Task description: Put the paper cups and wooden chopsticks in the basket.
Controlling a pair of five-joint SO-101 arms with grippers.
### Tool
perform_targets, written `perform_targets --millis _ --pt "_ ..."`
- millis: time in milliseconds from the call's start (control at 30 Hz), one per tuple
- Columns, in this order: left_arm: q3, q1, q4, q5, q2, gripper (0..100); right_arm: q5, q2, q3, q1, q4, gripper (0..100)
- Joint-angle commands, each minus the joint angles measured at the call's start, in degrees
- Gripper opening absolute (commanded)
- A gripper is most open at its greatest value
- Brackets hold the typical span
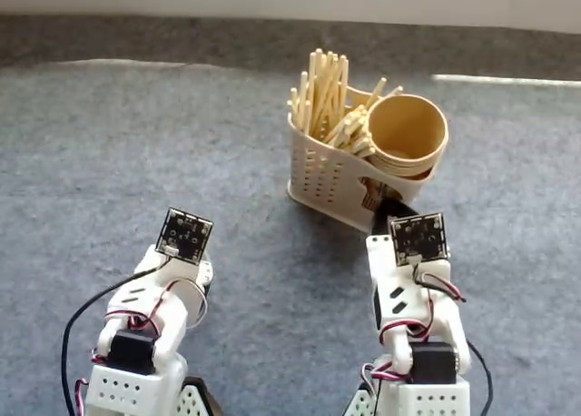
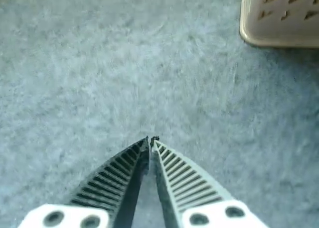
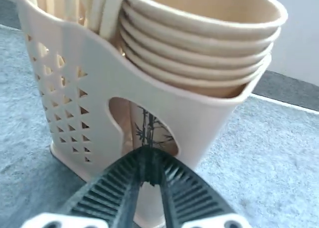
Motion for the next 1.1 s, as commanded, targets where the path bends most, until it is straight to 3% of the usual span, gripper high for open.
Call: perform_targets --millis 0,367,500,600,733,933,1067 --pt "1.19 -0.57 5.36 -0.44 -0.13 3 -0.44 -1.10 -8.75 0.57 6.46 0.5" --pt "1.19 -0.48 9.23 -0.26 -0.22 3 -0.53 -1.10 -13.23 2.15 32.92 0.5" --pt "1.19 -0.31 12.84 -0.26 -0.13 3 -0.53 -1.10 -12.70 6.29 33.10 0.5" --pt "1.19 -0.31 17.49 -0.35 -0.13 3 -0.53 -1.10 -8.66 6.46 33.01 0.5" --pt "1.19 -0.31 17.67 -0.35 -0.13 3 -0.79 -1.10 -3.82 6.11 33.01 0.5" --pt "1.19 -0.31 17.58 -0.35 -0.13 3 -10.81 -1.10 2.77 6.11 27.21 0.5" --pt "1.19 -0.31 17.58 -0.35 -0.13 3 -11.87 -1.10 10.51 6.11 21.85 0.5"
